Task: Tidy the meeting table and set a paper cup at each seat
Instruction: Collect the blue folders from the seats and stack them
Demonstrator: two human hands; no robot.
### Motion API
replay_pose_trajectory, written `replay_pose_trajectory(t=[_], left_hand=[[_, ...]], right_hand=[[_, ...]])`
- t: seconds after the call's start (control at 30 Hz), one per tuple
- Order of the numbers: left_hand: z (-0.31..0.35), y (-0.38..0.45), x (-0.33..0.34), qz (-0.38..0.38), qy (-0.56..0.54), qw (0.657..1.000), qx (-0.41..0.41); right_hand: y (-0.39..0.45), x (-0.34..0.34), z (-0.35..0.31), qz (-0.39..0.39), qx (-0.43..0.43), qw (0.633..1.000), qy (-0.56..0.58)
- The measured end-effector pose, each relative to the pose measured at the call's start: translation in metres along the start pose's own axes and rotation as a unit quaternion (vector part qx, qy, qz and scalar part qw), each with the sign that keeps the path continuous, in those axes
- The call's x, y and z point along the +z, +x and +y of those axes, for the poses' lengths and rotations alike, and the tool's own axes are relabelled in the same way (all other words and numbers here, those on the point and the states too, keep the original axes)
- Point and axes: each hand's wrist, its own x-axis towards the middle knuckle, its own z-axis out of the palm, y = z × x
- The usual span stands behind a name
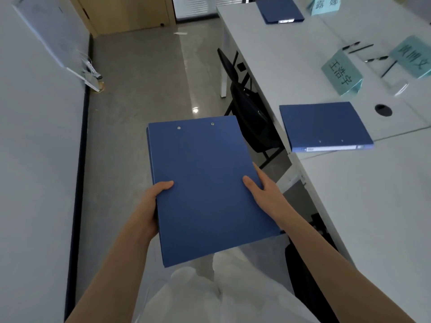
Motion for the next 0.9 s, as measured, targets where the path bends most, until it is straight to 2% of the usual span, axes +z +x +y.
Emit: replay_pose_trajectory(t=[0.2, 0.4, 0.6, 0.7, 0.9], left_hand=[[0.054, 0.064, 0.04, 0.003, -0.018, 1.0, 0.002], [0.106, 0.128, 0.063, -0.019, -0.004, 1.0, 0.002], [0.161, 0.197, 0.075, -0.052, 0.035, 0.998, -0.013], [0.204, 0.238, 0.083, -0.078, 0.066, 0.995, -0.022], [0.259, 0.296, 0.103, -0.121, 0.111, 0.985, -0.044]], right_hand=[[0.079, -0.029, -0.038, 0.004, 0.01, 1.0, 0.005], [0.143, -0.044, -0.067, 0.014, 0.035, 0.997, 0.063], [0.202, -0.054, -0.093, 0.041, 0.05, 0.993, 0.102], [0.235, -0.06, -0.113, 0.064, 0.081, 0.983, 0.149], [0.272, -0.068, -0.125, 0.114, 0.136, 0.971, 0.16]])
